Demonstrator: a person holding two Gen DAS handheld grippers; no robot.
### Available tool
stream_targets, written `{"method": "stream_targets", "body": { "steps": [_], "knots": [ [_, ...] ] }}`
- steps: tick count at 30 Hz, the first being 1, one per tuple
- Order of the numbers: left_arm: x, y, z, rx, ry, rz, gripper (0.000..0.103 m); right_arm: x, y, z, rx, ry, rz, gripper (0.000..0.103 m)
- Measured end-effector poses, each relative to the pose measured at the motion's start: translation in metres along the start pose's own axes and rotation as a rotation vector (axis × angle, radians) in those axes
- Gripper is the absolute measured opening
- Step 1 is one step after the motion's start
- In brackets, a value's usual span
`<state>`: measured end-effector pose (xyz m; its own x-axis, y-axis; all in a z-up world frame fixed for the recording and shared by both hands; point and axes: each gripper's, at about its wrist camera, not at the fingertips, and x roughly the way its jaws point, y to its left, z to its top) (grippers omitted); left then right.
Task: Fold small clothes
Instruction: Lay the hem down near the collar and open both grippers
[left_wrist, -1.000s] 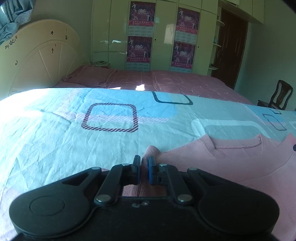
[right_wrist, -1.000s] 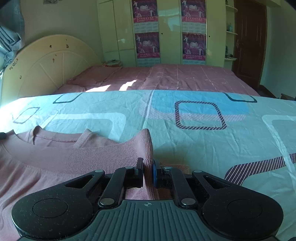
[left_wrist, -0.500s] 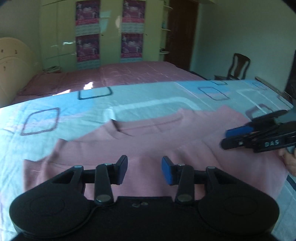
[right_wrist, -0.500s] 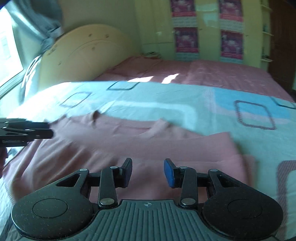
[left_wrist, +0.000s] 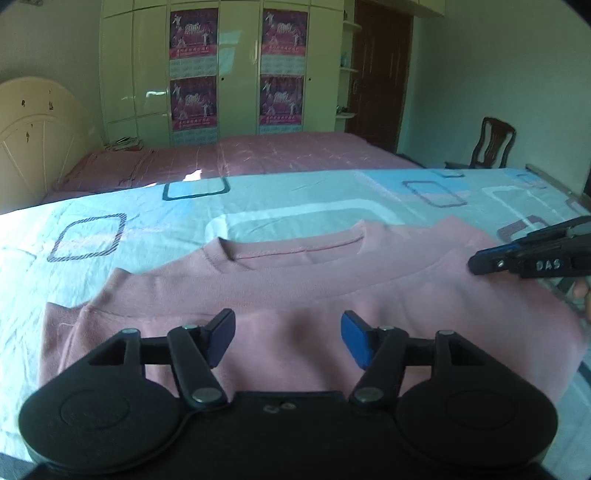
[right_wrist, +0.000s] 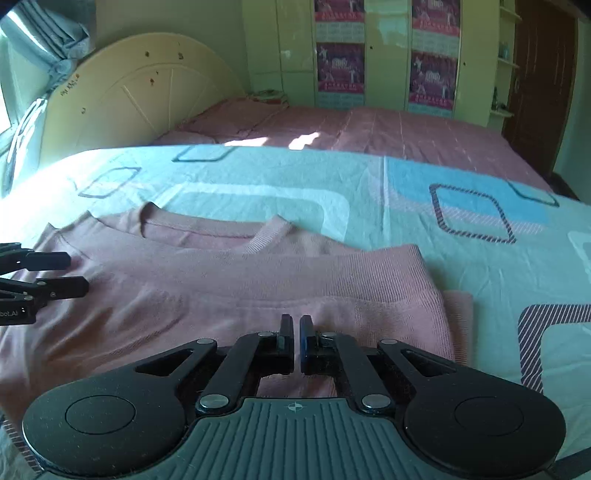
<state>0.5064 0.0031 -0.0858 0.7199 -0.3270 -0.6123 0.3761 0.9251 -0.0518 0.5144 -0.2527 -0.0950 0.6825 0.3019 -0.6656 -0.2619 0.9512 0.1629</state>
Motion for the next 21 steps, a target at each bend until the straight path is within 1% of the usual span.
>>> {"method": "stream_targets", "body": {
  "steps": [1,2,3,5,6,8,9,10,12,13,14,15,16,17,18,19,21],
  "knots": [
    [-0.003,-0.011,-0.004,0.002,0.005,-0.025,0.066,-0.007,0.008,-0.006,-0.008,-0.010,0.022,0.045],
    [-0.004,-0.020,-0.008,0.013,0.010,-0.026,0.066,-0.011,0.016,-0.012,-0.020,-0.017,0.039,0.051],
    [0.001,-0.032,-0.015,0.024,0.020,-0.018,0.066,-0.010,0.027,-0.020,-0.039,-0.013,0.055,0.053],
    [0.016,-0.041,-0.026,0.026,0.089,-0.007,0.066,0.006,0.041,-0.035,-0.087,0.048,0.019,0.052],
    [0.020,-0.045,-0.032,0.050,0.081,0.015,0.066,0.013,0.042,-0.043,-0.085,0.037,0.009,0.052],
    [0.019,-0.048,-0.027,0.057,0.091,0.031,0.064,0.011,0.042,-0.042,-0.059,0.035,-0.001,0.052],
    [0.014,-0.048,-0.023,0.046,0.084,0.037,0.063,0.006,0.044,-0.039,-0.044,0.028,-0.013,0.052],
    [0.005,-0.046,-0.022,0.039,0.056,0.038,0.062,-0.002,0.046,-0.037,-0.044,0.005,-0.011,0.052],
    [-0.010,-0.044,-0.023,0.034,0.004,0.044,0.066,-0.021,0.055,-0.039,-0.074,-0.054,0.020,0.052],
    [-0.012,-0.043,-0.026,0.034,0.011,0.050,0.069,-0.024,0.060,-0.041,-0.098,-0.049,0.029,0.048],
    [-0.008,-0.042,-0.030,0.038,0.042,0.058,0.069,-0.019,0.064,-0.043,-0.119,-0.019,0.030,0.044],
    [0.002,-0.039,-0.036,0.039,0.110,0.066,0.070,-0.010,0.066,-0.046,-0.130,0.035,0.010,0.037],
    [0.003,-0.036,-0.041,0.026,0.102,0.054,0.072,0.001,0.064,-0.053,-0.129,0.080,-0.002,0.036],
    [0.000,-0.034,-0.042,0.011,0.084,0.051,0.072,0.001,0.063,-0.055,-0.126,0.063,-0.001,0.036],
    [-0.004,-0.035,-0.040,0.009,0.085,0.058,0.071,-0.001,0.063,-0.054,-0.117,0.066,-0.005,0.036],
    [-0.013,-0.037,-0.037,0.008,0.065,0.069,0.068,-0.008,0.064,-0.051,-0.107,0.055,-0.012,0.036],
    [-0.033,-0.040,-0.038,0.009,-0.009,0.074,0.069,-0.029,0.064,-0.053,-0.107,-0.006,-0.008,0.036]
  ]
}}
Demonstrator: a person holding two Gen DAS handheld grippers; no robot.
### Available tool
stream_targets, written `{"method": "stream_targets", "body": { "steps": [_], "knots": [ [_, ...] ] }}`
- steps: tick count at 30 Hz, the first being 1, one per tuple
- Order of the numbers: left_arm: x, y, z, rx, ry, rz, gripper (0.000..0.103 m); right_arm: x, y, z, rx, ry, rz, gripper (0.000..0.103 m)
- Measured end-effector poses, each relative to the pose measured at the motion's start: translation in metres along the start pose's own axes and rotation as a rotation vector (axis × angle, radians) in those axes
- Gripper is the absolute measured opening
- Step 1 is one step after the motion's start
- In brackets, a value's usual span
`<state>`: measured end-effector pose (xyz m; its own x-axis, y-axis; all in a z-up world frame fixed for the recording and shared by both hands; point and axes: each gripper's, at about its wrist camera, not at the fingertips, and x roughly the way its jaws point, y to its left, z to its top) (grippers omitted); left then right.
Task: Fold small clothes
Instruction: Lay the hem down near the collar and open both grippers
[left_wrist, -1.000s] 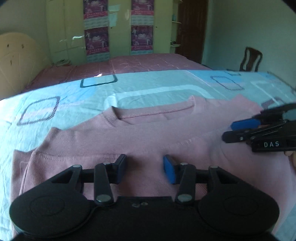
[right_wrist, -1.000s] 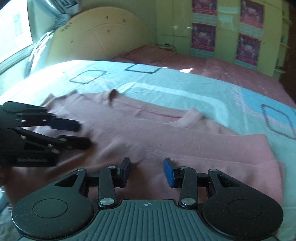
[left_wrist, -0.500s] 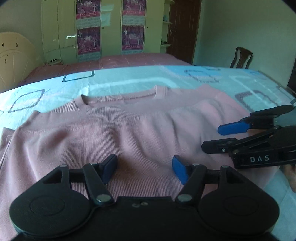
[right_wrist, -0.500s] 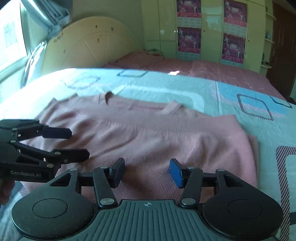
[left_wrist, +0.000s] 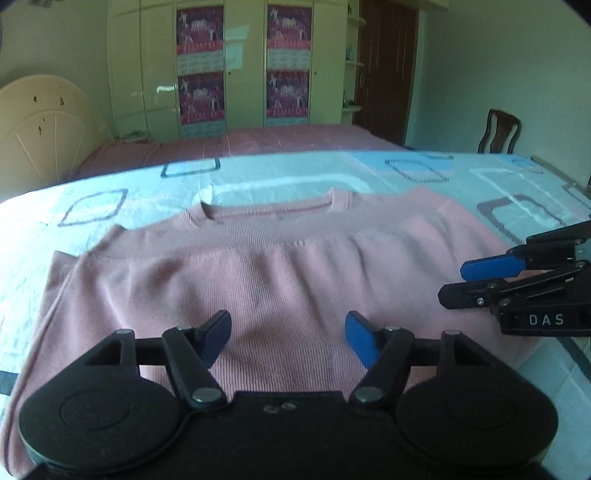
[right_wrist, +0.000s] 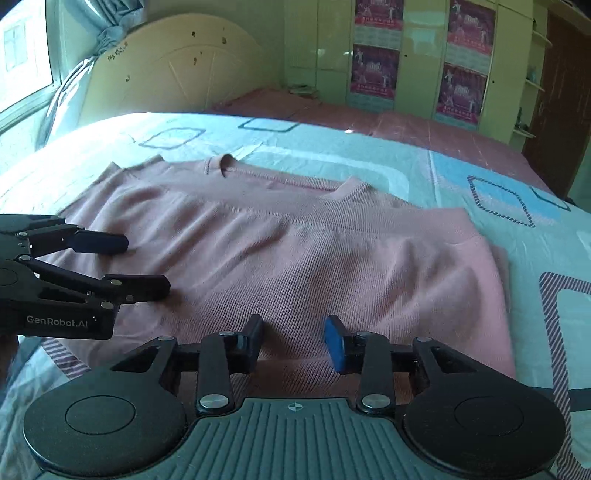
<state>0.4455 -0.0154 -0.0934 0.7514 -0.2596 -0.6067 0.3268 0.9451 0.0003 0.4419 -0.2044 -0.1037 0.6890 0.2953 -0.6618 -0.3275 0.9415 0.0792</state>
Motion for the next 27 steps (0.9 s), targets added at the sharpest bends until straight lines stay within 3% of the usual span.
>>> {"method": "stream_targets", "body": {
  "steps": [3,6,8,13,17,19,21,23,26,27],
  "knots": [
    [-0.011,0.000,-0.013,-0.018,-0.005,0.020,0.072,-0.014,-0.002,-0.014,0.017,-0.002,0.005,0.036],
    [-0.002,0.008,-0.035,-0.040,0.093,0.048,0.069,-0.004,-0.010,-0.040,0.032,0.112,-0.045,0.036],
    [-0.011,0.011,-0.040,-0.036,0.082,0.056,0.068,-0.015,-0.017,-0.046,0.055,0.110,-0.040,0.036],
    [-0.033,0.047,-0.053,-0.084,0.083,0.149,0.069,-0.036,-0.044,-0.062,0.068,0.155,-0.142,0.036],
    [-0.050,0.083,-0.060,-0.135,0.069,0.233,0.066,-0.062,-0.065,-0.069,0.135,0.106,-0.164,0.036],
    [-0.053,0.095,-0.065,-0.154,0.082,0.240,0.066,-0.068,-0.069,-0.069,0.151,0.072,-0.169,0.036],
    [-0.054,0.101,-0.067,-0.169,0.082,0.217,0.066,-0.054,-0.073,-0.077,0.157,0.156,-0.169,0.036],
    [-0.057,0.099,-0.062,-0.174,0.092,0.232,0.065,-0.056,-0.069,-0.073,0.148,0.153,-0.186,0.036],
    [-0.071,0.096,-0.061,-0.199,0.062,0.246,0.072,-0.074,-0.058,-0.070,0.160,0.069,-0.162,0.036],
    [-0.068,0.098,-0.065,-0.198,0.102,0.252,0.072,-0.070,-0.055,-0.074,0.141,0.090,-0.162,0.036]
  ]
}}
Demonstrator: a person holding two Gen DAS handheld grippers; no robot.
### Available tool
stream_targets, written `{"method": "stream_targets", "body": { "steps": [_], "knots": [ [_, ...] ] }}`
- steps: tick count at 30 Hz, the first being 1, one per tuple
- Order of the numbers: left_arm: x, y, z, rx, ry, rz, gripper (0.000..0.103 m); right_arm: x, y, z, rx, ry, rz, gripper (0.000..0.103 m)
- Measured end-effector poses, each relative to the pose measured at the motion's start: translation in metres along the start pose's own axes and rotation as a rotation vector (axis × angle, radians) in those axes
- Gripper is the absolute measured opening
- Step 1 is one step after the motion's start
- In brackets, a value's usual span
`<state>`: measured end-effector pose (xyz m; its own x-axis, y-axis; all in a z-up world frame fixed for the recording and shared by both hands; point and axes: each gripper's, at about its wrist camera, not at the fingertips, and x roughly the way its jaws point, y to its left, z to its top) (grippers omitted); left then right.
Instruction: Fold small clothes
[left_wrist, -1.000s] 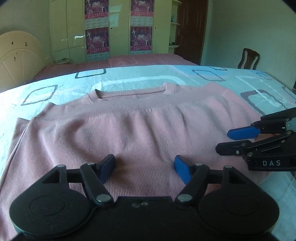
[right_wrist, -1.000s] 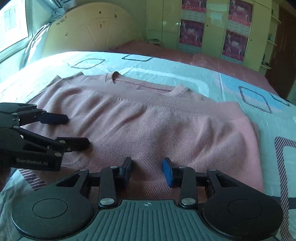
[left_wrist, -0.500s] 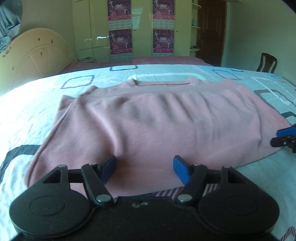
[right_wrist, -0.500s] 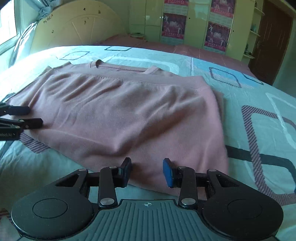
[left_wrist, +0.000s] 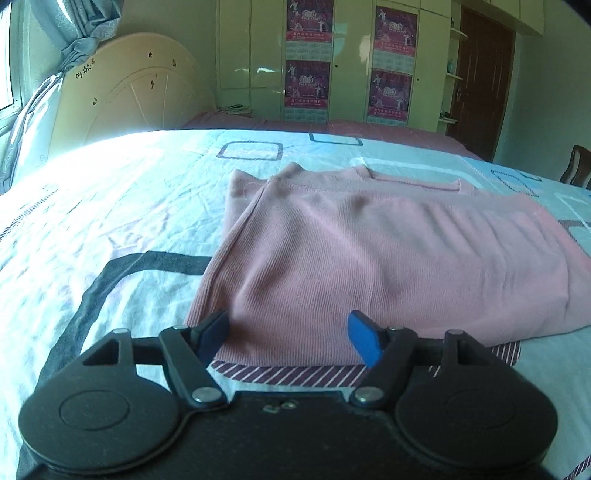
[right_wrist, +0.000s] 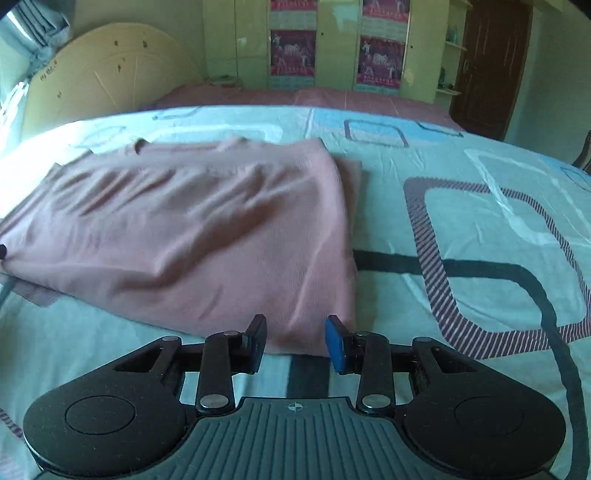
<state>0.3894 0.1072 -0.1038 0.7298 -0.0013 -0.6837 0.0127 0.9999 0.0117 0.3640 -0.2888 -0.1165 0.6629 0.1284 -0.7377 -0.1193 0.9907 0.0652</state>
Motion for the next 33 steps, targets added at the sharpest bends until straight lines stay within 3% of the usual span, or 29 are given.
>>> {"method": "stream_targets", "body": {
  "steps": [1,3,6,8,9,11,12,13,15,19,25,27,29,31,33],
  "knots": [
    [0.005,0.001,-0.003,0.008,0.039,0.002,0.072,0.012,0.004,-0.003,-0.026,0.070,-0.030,0.036],
    [-0.001,0.004,-0.003,0.003,0.036,0.005,0.071,0.014,0.005,-0.006,-0.026,0.082,-0.038,0.036],
    [-0.028,0.009,-0.005,-0.042,-0.003,-0.007,0.066,-0.013,0.006,-0.005,0.028,-0.016,0.004,0.036],
    [-0.036,0.016,-0.012,-0.130,0.007,-0.051,0.062,-0.025,0.014,-0.009,0.043,-0.056,0.026,0.036],
    [-0.036,0.024,-0.019,-0.228,0.032,-0.095,0.059,-0.030,0.019,-0.011,0.055,-0.071,0.054,0.036],
    [-0.031,0.039,-0.032,-0.406,0.060,-0.167,0.045,-0.039,0.029,-0.013,0.075,-0.105,0.117,0.036],
    [-0.027,0.046,-0.038,-0.507,0.047,-0.207,0.044,-0.041,0.035,-0.014,0.073,-0.115,0.150,0.009],
    [-0.025,0.051,-0.042,-0.573,0.031,-0.230,0.044,-0.042,0.043,-0.010,0.066,-0.115,0.166,0.000],
    [-0.016,0.059,-0.044,-0.662,0.013,-0.259,0.044,-0.040,0.057,-0.002,0.047,-0.109,0.172,0.000],
    [0.012,0.069,-0.031,-0.725,-0.021,-0.298,0.044,-0.018,0.081,0.024,0.037,-0.094,0.207,0.000],
    [0.054,0.084,-0.010,-0.838,-0.054,-0.355,0.036,0.036,0.119,0.072,0.052,-0.062,0.249,0.000],
    [0.064,0.085,-0.006,-0.848,-0.056,-0.358,0.031,0.052,0.130,0.083,0.058,-0.053,0.253,0.000],
    [0.072,0.082,-0.002,-0.830,-0.045,-0.332,0.013,0.064,0.138,0.090,0.064,-0.043,0.257,0.000],
    [0.068,0.081,0.000,-0.848,-0.059,-0.323,0.009,0.074,0.143,0.092,0.056,-0.026,0.251,0.000],
    [0.048,0.078,0.004,-0.837,-0.136,-0.360,0.009,0.082,0.147,0.090,0.047,0.003,0.226,0.000]
  ]
}}
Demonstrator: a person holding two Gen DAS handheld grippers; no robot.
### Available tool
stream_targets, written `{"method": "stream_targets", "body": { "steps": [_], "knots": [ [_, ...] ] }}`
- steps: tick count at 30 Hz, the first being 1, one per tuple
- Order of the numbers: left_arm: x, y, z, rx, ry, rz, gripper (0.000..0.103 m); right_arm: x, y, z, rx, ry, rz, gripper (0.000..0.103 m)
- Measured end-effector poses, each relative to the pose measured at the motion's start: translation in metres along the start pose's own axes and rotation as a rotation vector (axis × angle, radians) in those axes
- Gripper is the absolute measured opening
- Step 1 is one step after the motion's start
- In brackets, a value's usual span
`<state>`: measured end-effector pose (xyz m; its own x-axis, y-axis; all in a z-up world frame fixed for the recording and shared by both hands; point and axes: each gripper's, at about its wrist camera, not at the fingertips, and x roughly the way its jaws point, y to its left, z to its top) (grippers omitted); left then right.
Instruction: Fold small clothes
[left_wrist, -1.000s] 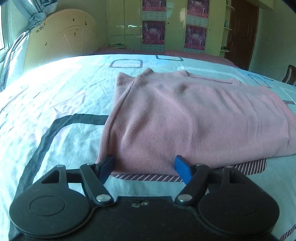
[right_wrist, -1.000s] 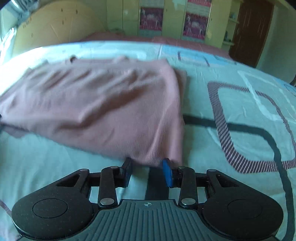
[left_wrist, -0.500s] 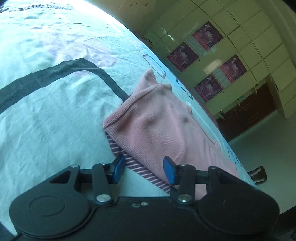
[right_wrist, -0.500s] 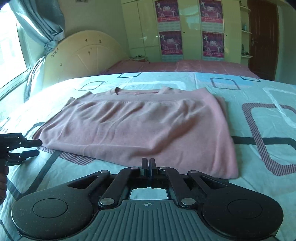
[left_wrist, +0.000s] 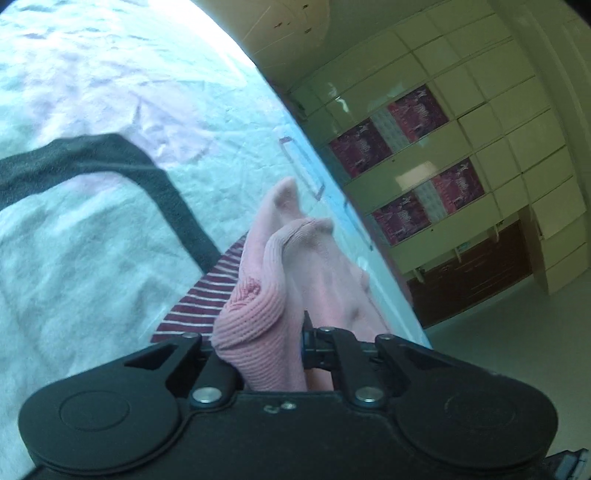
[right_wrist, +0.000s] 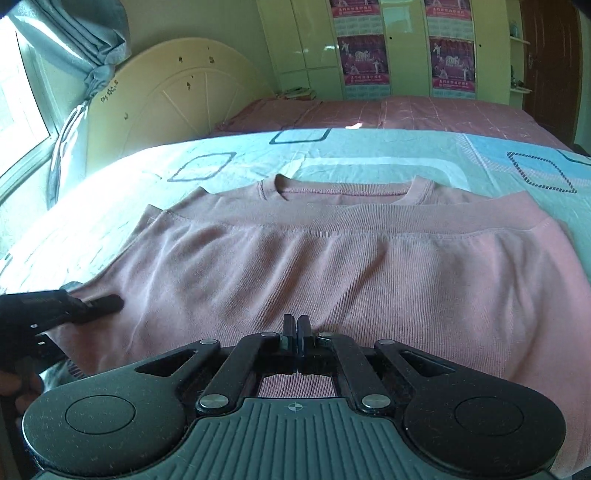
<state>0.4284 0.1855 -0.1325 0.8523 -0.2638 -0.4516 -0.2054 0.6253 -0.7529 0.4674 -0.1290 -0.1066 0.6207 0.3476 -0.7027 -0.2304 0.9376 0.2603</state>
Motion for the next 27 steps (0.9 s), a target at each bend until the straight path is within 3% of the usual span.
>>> {"method": "stream_targets", "body": {
  "steps": [3,5,7,19,24,27],
  "knots": [
    [-0.001,-0.007,-0.002,0.067,0.019,0.035,0.009,-0.009,0.001,0.000,0.003,-0.043,0.018,0.000],
    [0.010,-0.001,-0.005,0.107,0.060,0.113,0.009,0.007,-0.002,-0.003,0.001,0.023,-0.019,0.000],
    [0.011,0.005,-0.007,0.078,0.061,0.111,0.009,0.013,-0.006,-0.005,0.012,0.037,-0.012,0.000],
    [0.003,-0.018,-0.012,0.165,0.029,0.171,0.009,0.015,-0.015,-0.004,-0.026,0.034,0.041,0.000],
    [-0.005,-0.055,-0.015,0.267,-0.002,0.195,0.009,0.015,-0.032,0.003,-0.004,0.045,0.128,0.000],
    [-0.004,-0.099,-0.026,0.382,-0.009,0.201,0.009,-0.018,-0.061,0.008,0.084,-0.066,0.170,0.000]
  ]
}}
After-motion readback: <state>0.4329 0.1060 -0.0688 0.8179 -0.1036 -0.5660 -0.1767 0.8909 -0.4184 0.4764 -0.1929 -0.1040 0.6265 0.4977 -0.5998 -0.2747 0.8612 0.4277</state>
